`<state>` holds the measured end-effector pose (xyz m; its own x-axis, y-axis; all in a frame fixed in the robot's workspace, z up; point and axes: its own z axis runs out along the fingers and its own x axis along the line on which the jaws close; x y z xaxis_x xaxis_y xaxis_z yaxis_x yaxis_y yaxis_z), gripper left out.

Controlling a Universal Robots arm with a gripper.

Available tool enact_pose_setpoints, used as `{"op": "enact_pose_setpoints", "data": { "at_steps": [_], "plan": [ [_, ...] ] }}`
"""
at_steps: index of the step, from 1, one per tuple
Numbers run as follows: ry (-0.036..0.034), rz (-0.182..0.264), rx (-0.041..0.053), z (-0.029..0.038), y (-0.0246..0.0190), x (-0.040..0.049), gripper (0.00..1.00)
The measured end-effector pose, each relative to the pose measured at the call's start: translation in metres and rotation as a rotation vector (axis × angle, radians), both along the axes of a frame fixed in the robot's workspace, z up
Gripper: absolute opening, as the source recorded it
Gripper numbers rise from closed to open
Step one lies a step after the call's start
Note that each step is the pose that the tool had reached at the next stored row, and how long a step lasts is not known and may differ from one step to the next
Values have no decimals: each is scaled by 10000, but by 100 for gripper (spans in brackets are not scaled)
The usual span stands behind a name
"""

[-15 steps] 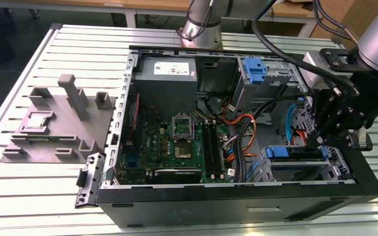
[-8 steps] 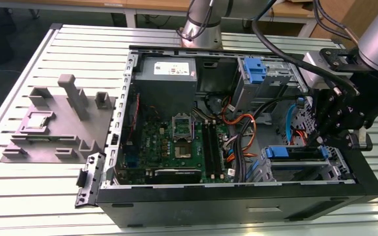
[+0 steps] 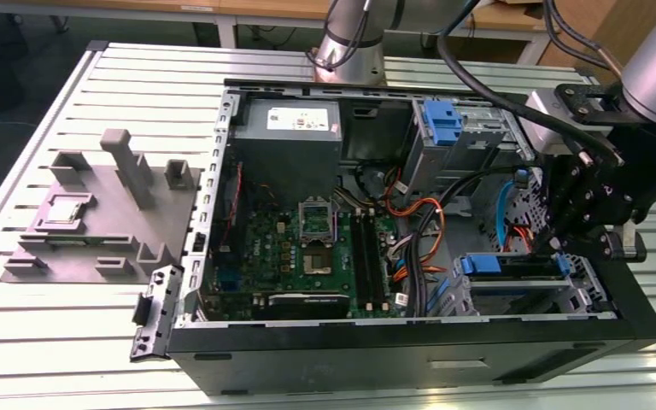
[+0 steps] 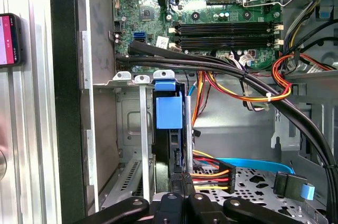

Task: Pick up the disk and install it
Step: 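Insert the second disk wire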

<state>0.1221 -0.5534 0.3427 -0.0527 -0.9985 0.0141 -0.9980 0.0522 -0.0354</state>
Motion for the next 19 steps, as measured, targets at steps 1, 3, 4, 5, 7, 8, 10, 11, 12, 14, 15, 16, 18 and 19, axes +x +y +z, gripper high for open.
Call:
{"op": "enact_pose_setpoints", "data": {
  "at_steps": [1,3,4,5,7,8,10,11,12,14,15,16,18,19],
  "plan": [
    [0,-1,0,0,0,0,10],
    [1,0,0,0,0,0,10],
    [1,0,0,0,0,-4,10],
    [1,0,-2,1,0,-21,10],
    [1,1,0,-1,0,-81,10],
    [-1,1,2,-2,0,-120,10],
    [-3,-2,1,-2,-1,-154,10],
    [-3,0,1,-2,-1,-154,10],
    [-4,1,1,-2,-1,-154,10],
    [-3,0,0,16,0,-156,10],
    [-3,-1,2,38,1,-158,10],
    [-3,0,3,66,6,-157,10],
    [-3,1,2,129,24,-157,10],
    [-3,0,4,150,38,-158,10]
  ]
}}
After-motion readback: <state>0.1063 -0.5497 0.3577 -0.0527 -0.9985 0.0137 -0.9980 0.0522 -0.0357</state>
